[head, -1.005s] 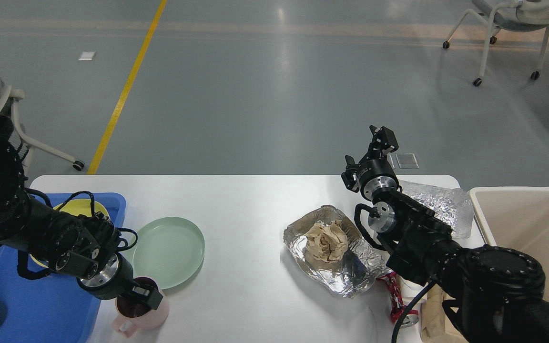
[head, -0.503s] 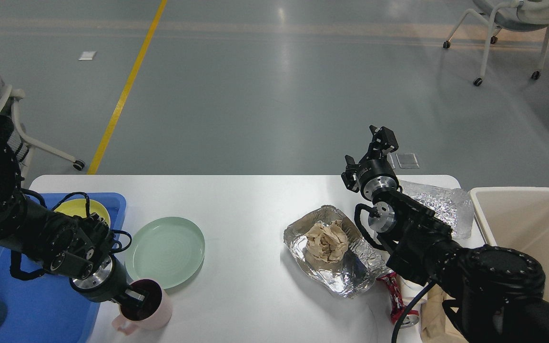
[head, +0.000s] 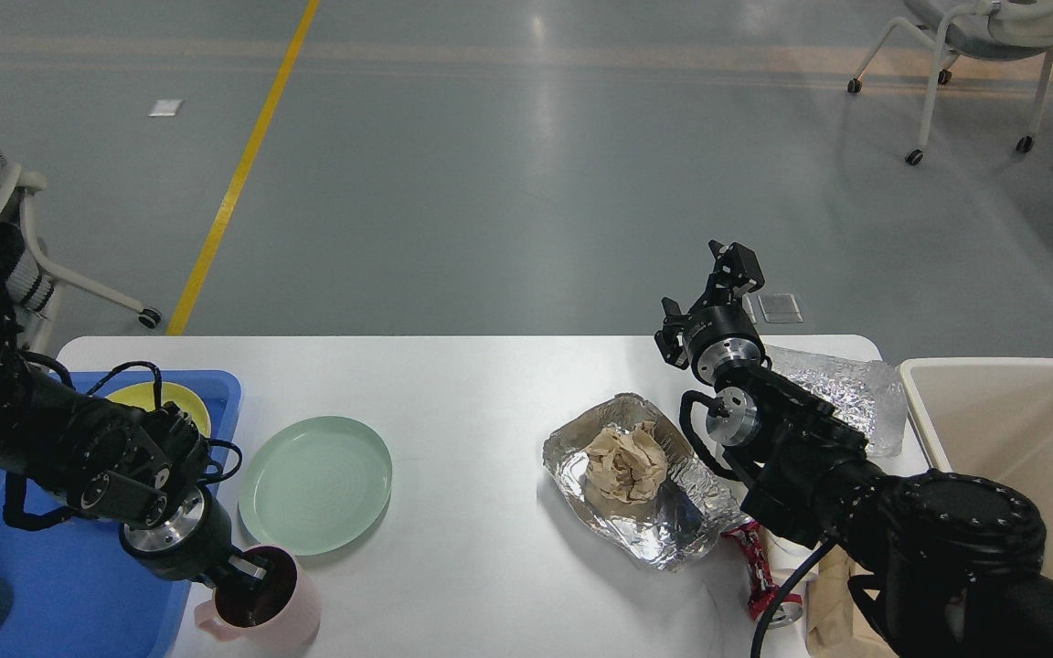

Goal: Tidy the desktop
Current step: 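Lower the left gripper onto the pink mug and grasp it, then lift the pink mug and set it down on the blue tray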

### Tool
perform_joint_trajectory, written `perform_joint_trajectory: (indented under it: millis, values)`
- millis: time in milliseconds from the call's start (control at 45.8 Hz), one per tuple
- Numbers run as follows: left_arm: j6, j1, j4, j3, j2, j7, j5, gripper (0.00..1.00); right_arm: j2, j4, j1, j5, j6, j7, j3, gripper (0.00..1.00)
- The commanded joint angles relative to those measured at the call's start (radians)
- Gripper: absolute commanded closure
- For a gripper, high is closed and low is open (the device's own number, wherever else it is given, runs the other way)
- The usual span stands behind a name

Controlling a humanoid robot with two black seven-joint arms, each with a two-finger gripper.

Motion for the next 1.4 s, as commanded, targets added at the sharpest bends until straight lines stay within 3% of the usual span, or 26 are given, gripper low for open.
perform_joint_trajectory:
  millis: [0,219,437,590,721,1049,1246,1333,1377]
  values:
    - [-0.137,-0.082,-0.023,-0.026,0.030,-0.002,0.000,1.00,0.000,0.000,-0.001,0.000,0.000,0.000,0.000,0.00]
    - [-0.404,-0.287,-0.083,-0.040,0.099,-0.008,-0.001,1.00,0.000,0.000,-0.001,0.000,0.000,0.000,-0.002,0.00]
    - [-0.631,-0.546,-0.149,-0.037,0.242,-0.008,-0.001,1.00,0.000,0.000,0.000,0.000,0.000,0.000,0.000,0.00]
    - [-0.631,-0.741,-0.151,-0.033,0.339,-0.006,0.000,1.00,0.000,0.000,0.000,0.000,0.000,0.000,0.000,0.00]
    - [-0.631,-0.826,-0.151,-0.022,0.377,-0.003,0.002,1.00,0.000,0.000,0.000,0.000,0.000,0.000,0.000,0.00]
    - [-0.631,-0.795,-0.149,0.004,0.370,0.002,0.098,1.00,0.000,0.000,0.000,0.000,0.000,0.000,0.000,0.00]
    - [-0.631,-0.585,-0.149,0.015,0.368,0.146,0.117,1.00,0.000,0.000,0.000,0.000,0.000,0.000,0.000,0.00]
    - [-0.631,-0.508,-0.149,0.035,0.368,0.175,0.118,1.00,0.000,0.000,0.000,0.000,0.000,0.000,0.000,0.00]
    - [-0.591,-0.478,-0.149,0.043,0.368,0.179,0.121,1.00,0.000,0.000,0.000,0.000,0.000,0.000,0.000,0.00]
